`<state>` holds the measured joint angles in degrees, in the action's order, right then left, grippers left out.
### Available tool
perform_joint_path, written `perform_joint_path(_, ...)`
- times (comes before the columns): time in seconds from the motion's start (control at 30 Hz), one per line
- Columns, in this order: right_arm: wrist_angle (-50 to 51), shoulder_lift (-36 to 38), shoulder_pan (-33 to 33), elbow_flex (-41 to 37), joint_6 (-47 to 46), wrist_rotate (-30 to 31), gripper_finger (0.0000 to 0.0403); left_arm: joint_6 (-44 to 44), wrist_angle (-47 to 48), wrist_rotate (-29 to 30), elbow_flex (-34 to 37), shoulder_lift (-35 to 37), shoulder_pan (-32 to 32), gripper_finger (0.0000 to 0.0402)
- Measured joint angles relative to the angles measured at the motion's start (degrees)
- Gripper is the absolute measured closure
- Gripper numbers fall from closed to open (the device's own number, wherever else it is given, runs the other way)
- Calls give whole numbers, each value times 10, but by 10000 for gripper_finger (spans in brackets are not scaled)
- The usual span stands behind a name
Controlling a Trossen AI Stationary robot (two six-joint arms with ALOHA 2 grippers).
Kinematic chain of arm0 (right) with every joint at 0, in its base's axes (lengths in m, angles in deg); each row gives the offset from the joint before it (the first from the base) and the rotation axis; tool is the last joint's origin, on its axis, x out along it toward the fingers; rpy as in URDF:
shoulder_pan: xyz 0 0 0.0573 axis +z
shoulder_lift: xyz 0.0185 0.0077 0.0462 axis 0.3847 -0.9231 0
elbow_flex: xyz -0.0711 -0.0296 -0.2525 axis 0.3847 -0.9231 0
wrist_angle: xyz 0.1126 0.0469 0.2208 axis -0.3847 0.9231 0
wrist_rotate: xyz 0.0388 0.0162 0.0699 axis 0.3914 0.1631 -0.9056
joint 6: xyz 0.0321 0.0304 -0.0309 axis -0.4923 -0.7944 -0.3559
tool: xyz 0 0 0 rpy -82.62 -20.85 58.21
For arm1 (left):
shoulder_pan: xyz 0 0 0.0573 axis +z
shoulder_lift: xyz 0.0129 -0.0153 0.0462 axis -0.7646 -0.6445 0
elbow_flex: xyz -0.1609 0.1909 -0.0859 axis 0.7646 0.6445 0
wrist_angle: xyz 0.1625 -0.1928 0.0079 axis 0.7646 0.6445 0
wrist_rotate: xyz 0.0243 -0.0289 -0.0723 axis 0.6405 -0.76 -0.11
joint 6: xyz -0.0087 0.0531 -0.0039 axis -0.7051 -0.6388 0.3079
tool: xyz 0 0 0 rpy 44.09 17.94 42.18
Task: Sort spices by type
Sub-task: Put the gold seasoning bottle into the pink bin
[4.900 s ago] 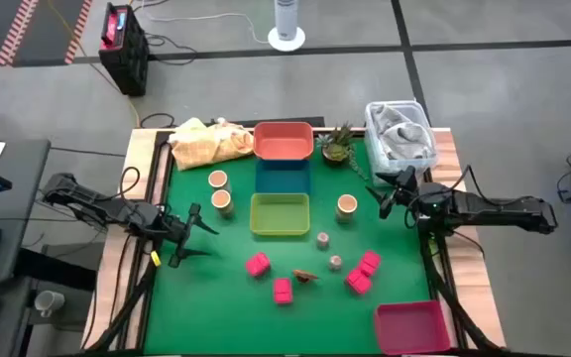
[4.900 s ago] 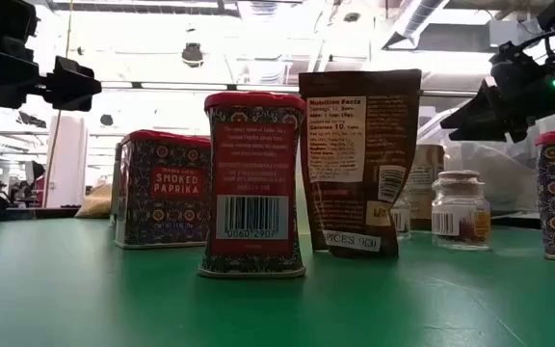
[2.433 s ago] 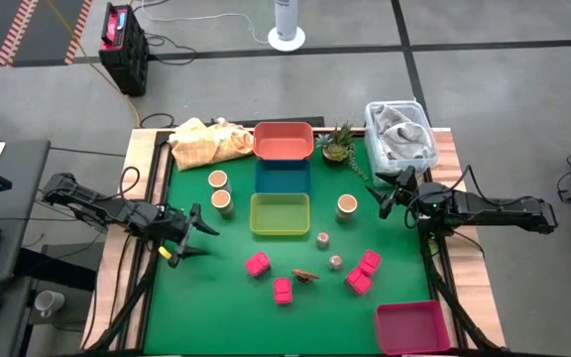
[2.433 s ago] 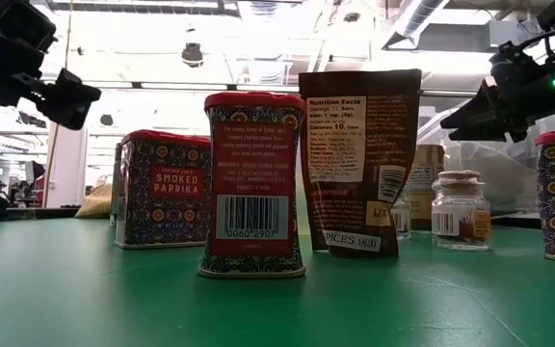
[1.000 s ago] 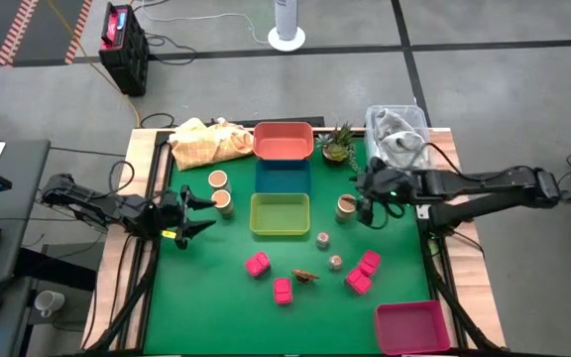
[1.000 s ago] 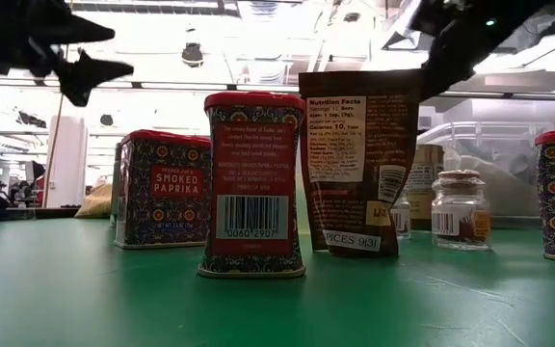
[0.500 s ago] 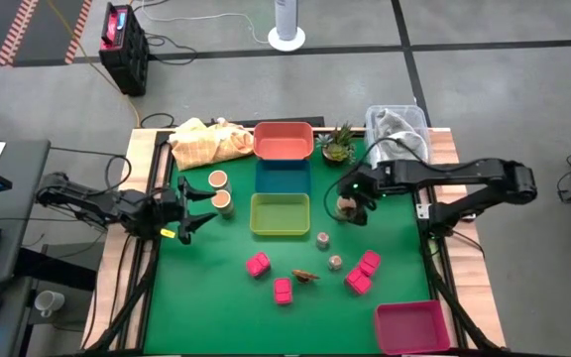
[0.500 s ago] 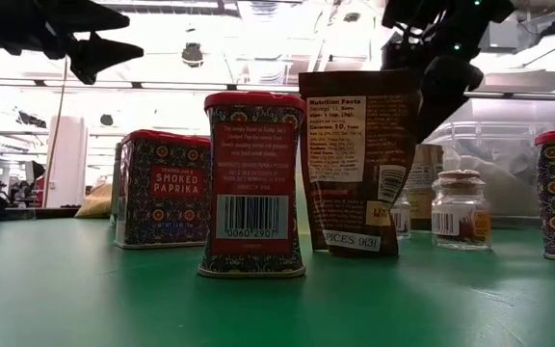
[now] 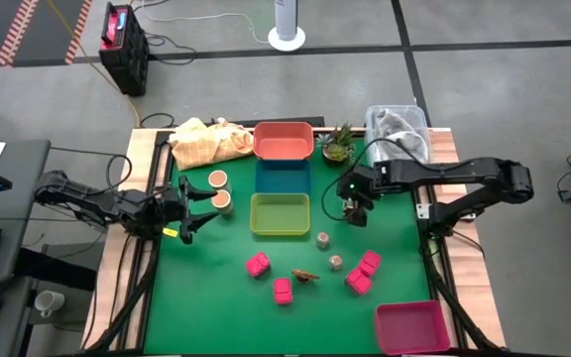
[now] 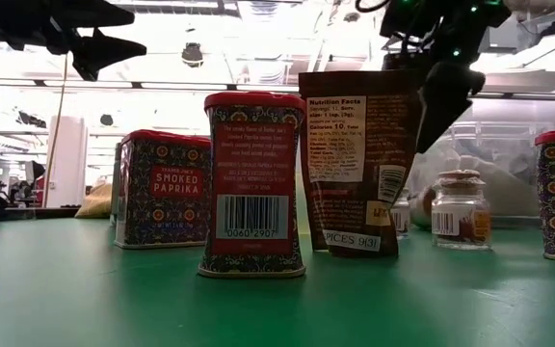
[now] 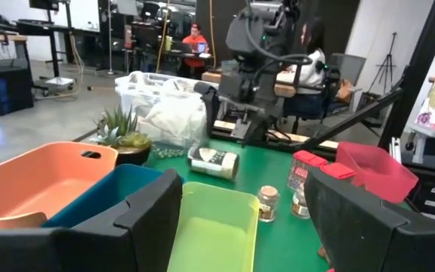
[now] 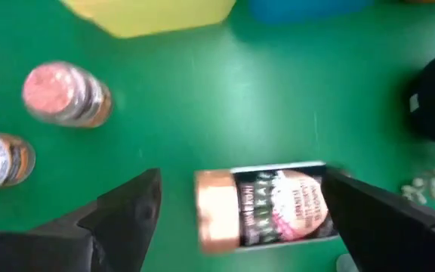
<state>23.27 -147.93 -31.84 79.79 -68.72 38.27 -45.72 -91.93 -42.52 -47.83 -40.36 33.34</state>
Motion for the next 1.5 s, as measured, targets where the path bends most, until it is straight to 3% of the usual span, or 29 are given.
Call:
perform_joint_path(0.27, 25, 19, -2, 0, -14, 20, 19, 17, 12, -6, 0, 0, 0, 136)
perform_joint_path(0.43, 55, -12, -14, 8, -202, 33, 19, 30, 11, -6, 0, 0, 0, 136)
perform_joint_path(0.67, 111, -47, 36, 10, -351, 75, 19, 44, 10, -6, 0, 0, 0, 136)
perform_joint_path(0.83, 106, -56, 46, 8, -387, 107, 19, 39, 12, -6, -3, 0, 0, 136)
perform_joint_path(1.23, 52, -80, 51, 9, -427, 114, 19, 61, 113, -6, -55, 0, 0, 136)
perform_joint_path(1.5, 48, -127, 53, 8, -449, 135, 19, 62, 129, -6, -63, 0, 0, 136)
